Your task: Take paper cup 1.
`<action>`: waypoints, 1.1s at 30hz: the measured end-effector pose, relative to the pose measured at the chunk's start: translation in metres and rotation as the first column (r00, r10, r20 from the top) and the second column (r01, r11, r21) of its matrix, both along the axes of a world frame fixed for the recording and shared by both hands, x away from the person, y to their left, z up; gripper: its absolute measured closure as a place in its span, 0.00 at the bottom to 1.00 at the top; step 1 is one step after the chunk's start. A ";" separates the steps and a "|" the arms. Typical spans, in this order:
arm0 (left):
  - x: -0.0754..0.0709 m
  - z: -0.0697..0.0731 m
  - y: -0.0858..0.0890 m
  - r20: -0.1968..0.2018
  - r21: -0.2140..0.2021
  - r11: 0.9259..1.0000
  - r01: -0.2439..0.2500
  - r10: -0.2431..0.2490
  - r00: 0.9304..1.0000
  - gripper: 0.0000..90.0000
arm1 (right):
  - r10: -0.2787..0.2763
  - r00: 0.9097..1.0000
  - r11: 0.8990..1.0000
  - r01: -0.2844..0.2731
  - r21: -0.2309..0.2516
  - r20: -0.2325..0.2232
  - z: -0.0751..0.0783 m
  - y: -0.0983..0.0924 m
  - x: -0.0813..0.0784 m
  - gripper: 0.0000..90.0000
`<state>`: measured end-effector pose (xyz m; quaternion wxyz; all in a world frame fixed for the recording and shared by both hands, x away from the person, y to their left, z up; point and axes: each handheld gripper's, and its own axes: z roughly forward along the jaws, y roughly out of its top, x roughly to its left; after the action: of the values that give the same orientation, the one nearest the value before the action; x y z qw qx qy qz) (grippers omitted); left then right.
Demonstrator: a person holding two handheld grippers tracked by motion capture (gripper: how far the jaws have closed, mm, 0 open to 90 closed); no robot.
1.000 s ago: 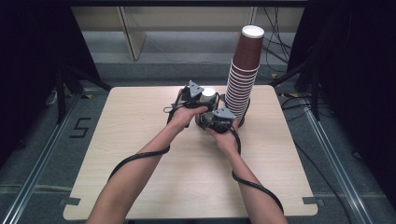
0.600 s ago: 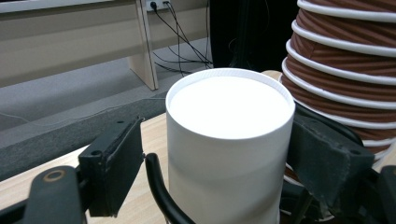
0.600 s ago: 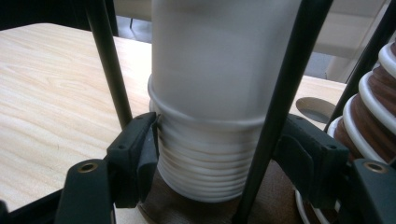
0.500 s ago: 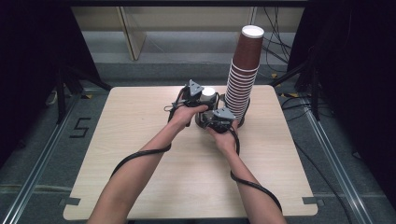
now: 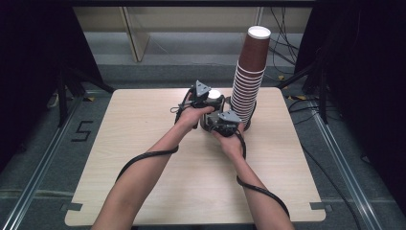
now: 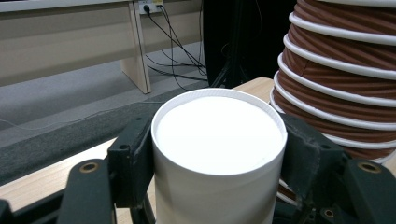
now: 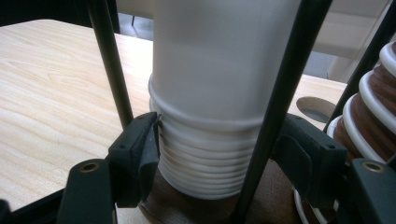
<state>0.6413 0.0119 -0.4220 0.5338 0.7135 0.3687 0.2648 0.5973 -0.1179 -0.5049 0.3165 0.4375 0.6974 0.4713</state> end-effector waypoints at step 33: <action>-0.044 0.078 0.011 0.147 -0.054 0.998 0.017 -0.009 0.989 0.37 | 0.067 0.998 0.997 -0.067 -0.038 0.006 0.020 -0.019 -0.039 0.27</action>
<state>0.5977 0.0229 -0.3437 0.5807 0.6794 0.3308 0.3029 0.5585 -0.1371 -0.4848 0.3112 0.4061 0.7192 0.4701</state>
